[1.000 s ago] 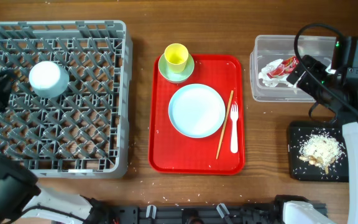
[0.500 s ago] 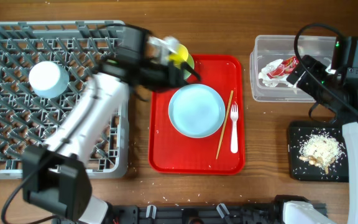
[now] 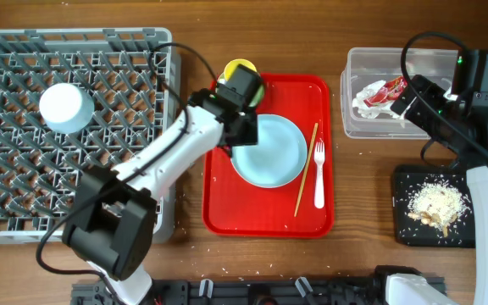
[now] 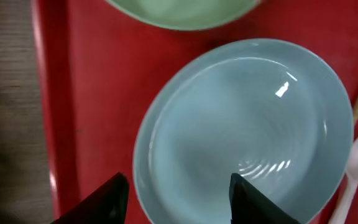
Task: Sort waste into correct bins and load items into the dishwasher rack
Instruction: 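Reach the left gripper to the blue plate edge and grasp it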
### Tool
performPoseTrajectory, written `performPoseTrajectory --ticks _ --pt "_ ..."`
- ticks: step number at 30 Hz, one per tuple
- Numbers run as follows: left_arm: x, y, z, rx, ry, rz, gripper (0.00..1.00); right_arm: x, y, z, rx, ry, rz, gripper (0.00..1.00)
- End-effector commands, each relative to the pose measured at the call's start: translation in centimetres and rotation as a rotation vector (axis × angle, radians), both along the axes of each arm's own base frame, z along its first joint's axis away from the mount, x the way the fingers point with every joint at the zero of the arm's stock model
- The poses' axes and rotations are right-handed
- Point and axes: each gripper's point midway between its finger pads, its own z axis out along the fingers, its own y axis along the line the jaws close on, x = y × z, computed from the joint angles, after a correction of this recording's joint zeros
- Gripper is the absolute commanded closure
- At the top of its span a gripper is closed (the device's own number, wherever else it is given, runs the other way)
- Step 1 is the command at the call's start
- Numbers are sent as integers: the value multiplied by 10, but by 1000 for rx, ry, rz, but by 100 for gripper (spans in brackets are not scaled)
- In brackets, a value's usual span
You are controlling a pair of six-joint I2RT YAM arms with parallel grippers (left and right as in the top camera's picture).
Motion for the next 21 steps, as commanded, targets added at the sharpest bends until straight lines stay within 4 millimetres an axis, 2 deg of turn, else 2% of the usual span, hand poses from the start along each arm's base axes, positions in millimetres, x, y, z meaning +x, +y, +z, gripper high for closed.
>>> performPoseTrajectory --ticks 1,3,5,10,16,21 --pt "-9 17 -21 -11 74 54 49 1 -4 -3 -13 8 -13 0" --pt "-18 22 -37 -2 93 54 53 1 -4 -3 -13 8 -13 0" --pt "-17 20 -43 -19 76 52 53 1 -4 -3 -13 9 -13 0" --pt "-10 9 -42 -70 44 40 55 1 -4 -3 -13 9 -13 0" --pt "-19 15 -60 -56 58 42 60 1 -4 -3 -13 9 -13 0" --pt "-20 16 -66 -50 68 42 66 1 -4 -3 -13 8 -13 0"
